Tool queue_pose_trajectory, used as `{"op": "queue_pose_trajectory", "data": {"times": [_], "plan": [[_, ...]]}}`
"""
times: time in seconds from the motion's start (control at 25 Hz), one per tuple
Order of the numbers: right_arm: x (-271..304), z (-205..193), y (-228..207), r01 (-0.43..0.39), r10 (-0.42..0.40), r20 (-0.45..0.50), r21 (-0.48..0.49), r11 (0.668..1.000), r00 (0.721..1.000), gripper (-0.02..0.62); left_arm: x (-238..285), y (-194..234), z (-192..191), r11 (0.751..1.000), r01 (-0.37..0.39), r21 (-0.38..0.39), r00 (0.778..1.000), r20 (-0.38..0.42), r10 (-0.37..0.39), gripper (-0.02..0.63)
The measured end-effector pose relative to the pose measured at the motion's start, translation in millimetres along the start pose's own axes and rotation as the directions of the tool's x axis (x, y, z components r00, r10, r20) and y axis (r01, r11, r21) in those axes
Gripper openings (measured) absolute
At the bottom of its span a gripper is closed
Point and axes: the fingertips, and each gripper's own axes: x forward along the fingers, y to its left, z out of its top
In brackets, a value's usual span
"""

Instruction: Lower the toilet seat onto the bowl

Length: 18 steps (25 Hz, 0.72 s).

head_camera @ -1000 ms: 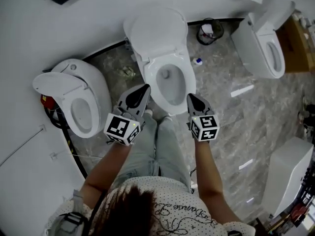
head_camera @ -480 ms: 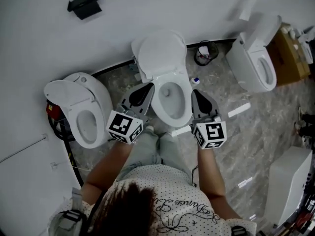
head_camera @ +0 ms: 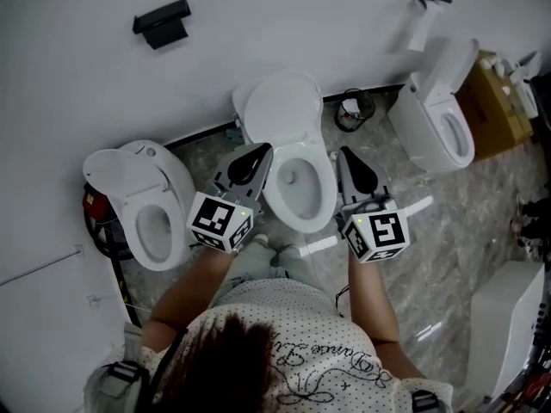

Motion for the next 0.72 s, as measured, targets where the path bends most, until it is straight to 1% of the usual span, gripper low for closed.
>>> {"op": "queue_pose_trajectory", "data": {"times": [0.16,0.32,0.6,0.72], "plan": [[-7,16,4,0.002,-0.001,0.040,-0.012,1.000,0.999,0.011,-1,-2,11,1.000,-0.002,0.004,1.000,0.020,0.002,0.008],[-13,25,4,0.014,-0.013,0.054,-0.027,1.000,0.998,0.011,0,-5,19,1.000,0.006,0.017,0.999,0.038,-0.007,0.008],[-21,26,4,0.040,-0.037,0.046,-0.047,0.998,0.998,0.011,-1,-7,20,1.000,0.010,0.021,0.999,0.038,-0.011,0.008],[-24,24,2,0.050,-0.049,0.042,-0.039,0.998,0.998,0.011,-2,-7,20,1.000,0.010,0.021,0.999,0.039,-0.011,0.006]]}}
